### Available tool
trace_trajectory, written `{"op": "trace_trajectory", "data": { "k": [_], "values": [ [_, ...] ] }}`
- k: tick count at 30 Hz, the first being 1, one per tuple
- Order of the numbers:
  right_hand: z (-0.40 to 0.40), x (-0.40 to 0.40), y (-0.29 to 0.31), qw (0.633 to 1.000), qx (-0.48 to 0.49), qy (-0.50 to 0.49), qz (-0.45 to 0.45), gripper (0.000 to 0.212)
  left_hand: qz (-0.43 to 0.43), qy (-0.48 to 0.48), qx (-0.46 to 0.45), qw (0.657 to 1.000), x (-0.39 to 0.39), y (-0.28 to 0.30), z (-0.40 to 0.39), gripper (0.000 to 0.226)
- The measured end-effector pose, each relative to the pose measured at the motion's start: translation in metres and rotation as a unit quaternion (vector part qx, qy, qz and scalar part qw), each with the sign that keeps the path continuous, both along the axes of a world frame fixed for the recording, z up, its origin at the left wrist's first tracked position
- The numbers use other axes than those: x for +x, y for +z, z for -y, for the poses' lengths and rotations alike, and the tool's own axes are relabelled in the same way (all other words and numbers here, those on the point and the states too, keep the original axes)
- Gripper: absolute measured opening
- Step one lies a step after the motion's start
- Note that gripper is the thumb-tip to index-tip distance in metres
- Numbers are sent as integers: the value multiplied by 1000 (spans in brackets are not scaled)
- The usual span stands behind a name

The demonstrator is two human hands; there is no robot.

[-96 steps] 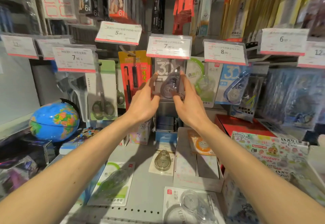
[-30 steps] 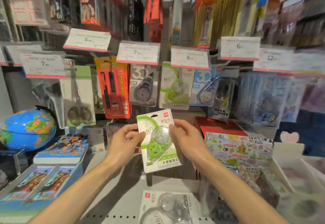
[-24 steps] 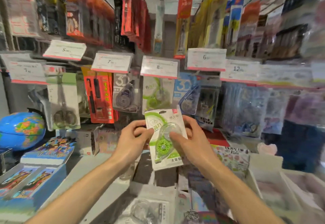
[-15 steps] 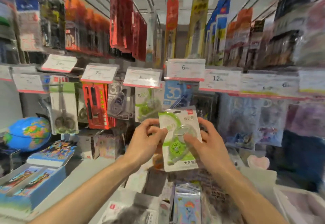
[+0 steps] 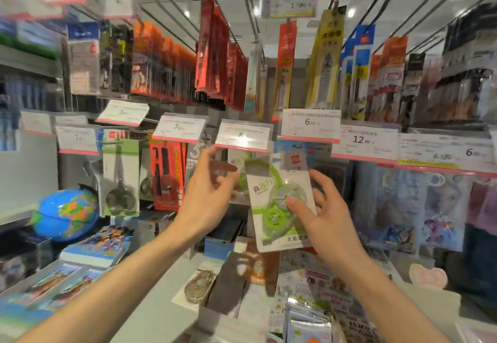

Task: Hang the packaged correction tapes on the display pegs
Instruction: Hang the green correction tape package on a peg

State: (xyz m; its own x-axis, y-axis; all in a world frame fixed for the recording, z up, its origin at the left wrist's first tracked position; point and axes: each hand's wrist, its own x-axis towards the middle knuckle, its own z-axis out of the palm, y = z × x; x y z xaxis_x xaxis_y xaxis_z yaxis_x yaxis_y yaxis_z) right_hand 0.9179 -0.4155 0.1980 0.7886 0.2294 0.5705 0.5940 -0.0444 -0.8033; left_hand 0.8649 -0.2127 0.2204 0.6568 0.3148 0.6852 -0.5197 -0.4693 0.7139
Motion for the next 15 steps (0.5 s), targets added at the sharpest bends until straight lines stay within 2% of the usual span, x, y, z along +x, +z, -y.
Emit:
{"op": "trace_trajectory", "data": {
  "k": [4, 9, 15],
  "values": [
    [-20, -1, 10, 1000, -13, -2, 14, 56, 51, 9, 48, 997, -8, 16, -14, 49],
    [-44, 2, 21, 1000, 4, -4, 21, 55, 24, 5, 93, 995, -5, 22, -27, 63],
    [-68, 8, 28, 999, 18, -23, -13, 60, 10, -24, 107, 994, 2, 18, -35, 65]
  ]
}}
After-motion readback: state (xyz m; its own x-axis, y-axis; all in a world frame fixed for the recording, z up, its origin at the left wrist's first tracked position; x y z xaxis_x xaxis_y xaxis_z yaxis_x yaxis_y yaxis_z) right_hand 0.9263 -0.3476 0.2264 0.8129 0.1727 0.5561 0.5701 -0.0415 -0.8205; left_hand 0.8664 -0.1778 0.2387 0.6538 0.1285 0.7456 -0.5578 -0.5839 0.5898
